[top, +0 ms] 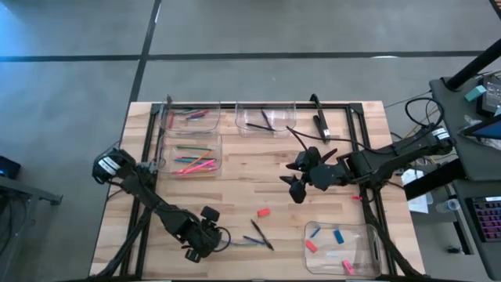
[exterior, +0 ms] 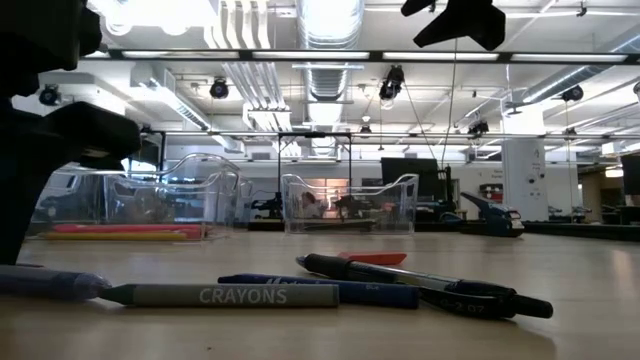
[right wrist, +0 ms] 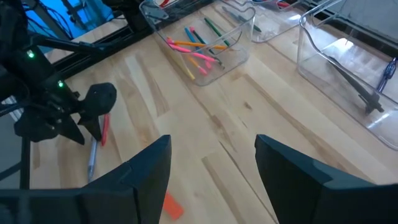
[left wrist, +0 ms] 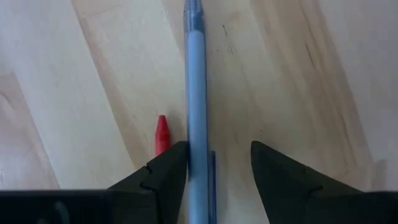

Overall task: Sort crayons/erasers/pens/pencils in bins
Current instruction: Put the blue pen into the top right transparent bin

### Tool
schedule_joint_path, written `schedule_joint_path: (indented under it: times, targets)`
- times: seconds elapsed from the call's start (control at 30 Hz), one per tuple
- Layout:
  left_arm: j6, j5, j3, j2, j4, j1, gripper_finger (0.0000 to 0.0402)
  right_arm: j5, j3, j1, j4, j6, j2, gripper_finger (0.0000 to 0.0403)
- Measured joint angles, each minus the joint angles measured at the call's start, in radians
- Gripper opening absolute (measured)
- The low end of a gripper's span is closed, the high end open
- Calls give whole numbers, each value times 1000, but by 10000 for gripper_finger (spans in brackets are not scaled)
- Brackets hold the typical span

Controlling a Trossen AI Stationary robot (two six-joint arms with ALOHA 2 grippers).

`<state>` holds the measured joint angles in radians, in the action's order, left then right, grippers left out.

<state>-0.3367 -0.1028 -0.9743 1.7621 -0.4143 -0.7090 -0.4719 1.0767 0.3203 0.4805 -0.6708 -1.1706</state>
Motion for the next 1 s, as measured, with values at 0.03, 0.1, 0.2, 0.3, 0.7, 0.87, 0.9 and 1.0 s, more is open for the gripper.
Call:
schedule_joint_path:
  times: [0.03,0.1,0.2,0.3,0.7,0.87,0.9,1.0]
  targets:
    - [-1,0,0,4,1,0,164,0,0,2,3,-1,0,221]
    - [-13,-4,0,7,1,0,163,0,0,3,16,-2,0,221]
    - [-47,-30,1,7,3,0,160,0,0,5,21,-2,0,221]
    - [-50,-33,4,7,4,0,139,0,0,5,21,-2,0,221]
    - [-54,-4,6,8,-18,2,17,0,0,5,39,0,0,221]
    - [-53,25,0,-41,-72,3,17,-1,0,5,40,9,0,221]
    - [-54,29,0,-57,-97,3,17,-1,0,5,39,16,0,221]
    - [-52,9,-14,-141,-148,9,15,-6,0,5,39,27,0,221]
